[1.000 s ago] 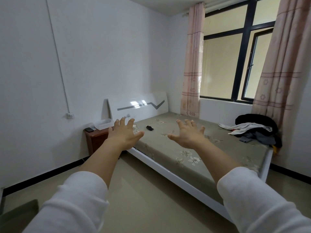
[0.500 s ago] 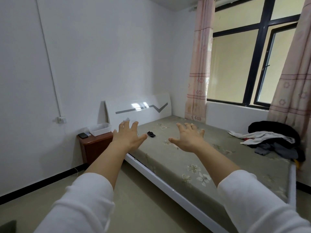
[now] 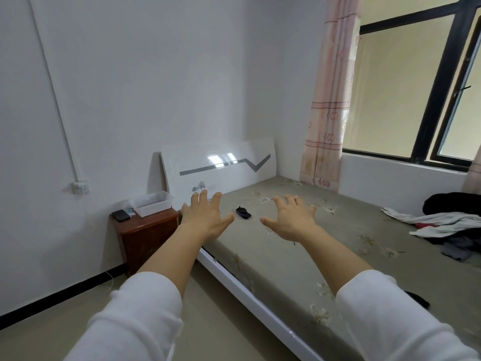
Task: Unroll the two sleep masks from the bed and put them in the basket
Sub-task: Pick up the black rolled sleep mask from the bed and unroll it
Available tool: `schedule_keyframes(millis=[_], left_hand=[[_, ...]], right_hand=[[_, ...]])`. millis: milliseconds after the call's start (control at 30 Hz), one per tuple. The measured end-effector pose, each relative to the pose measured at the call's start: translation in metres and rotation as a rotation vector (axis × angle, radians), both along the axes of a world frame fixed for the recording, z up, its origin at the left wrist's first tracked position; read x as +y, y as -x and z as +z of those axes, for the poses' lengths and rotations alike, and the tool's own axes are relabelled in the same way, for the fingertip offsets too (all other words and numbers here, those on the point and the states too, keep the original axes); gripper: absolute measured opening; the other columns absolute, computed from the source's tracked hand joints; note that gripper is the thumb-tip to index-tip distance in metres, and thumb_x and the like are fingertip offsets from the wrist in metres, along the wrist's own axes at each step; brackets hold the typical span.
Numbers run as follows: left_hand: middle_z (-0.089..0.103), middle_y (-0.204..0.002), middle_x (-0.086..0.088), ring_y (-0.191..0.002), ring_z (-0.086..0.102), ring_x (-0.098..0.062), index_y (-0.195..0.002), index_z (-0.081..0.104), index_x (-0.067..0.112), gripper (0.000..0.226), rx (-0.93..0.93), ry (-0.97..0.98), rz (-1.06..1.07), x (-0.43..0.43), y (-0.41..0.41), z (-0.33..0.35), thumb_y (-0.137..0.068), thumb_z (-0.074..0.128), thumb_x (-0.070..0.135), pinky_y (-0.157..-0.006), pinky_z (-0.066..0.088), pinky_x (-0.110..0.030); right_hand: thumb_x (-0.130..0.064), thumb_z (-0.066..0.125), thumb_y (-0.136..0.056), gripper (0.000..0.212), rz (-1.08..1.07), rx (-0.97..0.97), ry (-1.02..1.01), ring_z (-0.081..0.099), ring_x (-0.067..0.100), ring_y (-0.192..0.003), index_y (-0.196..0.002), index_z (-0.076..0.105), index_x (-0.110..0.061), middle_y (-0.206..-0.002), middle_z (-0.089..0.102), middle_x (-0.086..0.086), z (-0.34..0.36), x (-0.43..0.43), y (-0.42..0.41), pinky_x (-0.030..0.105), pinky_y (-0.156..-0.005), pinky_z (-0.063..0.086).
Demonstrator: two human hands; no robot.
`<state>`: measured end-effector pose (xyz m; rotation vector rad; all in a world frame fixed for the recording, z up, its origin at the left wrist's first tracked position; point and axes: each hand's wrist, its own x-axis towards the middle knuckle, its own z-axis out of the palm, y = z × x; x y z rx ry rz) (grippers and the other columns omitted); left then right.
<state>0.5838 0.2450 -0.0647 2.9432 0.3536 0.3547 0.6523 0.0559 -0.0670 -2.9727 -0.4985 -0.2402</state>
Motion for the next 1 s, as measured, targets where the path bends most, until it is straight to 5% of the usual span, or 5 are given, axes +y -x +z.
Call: schedule_keyframes(millis=[500, 1000], left_hand=[[0.003, -0.161, -0.011, -0.148, -0.001, -0.031, -0.15, 0.013, 0.023, 0.069, 0.06, -0.043, -0.07, 0.161, -0.294, -0.018, -0.091, 0.036, 0.053, -0.118, 0.009, -0.055], [0.009, -0.16, -0.011, -0.146, 0.006, -0.032, -0.148, 0.02, 0.022, 0.068, 0.153, -0.02, -0.073, 0.226, -0.62, -0.075, -0.09, 0.037, 0.052, -0.117, 0.011, -0.055]], right_hand=[[-0.06, 0.042, -0.087, 0.075, -0.065, 0.061, -0.032, 0.017, 0.03, -0.143, -0.147, 0.021, -0.02, -0.155, 0.025, 0.01, -0.022, 0.168, -0.286, 0.063, -0.11, 0.014], [-0.056, 0.043, -0.087, 0.072, -0.081, 0.141, -0.012, 0.023, 0.031, -0.14, -0.147, 0.02, -0.023, -0.153, 0.028, 0.01, -0.071, 0.234, -0.603, 0.059, -0.11, 0.017]])
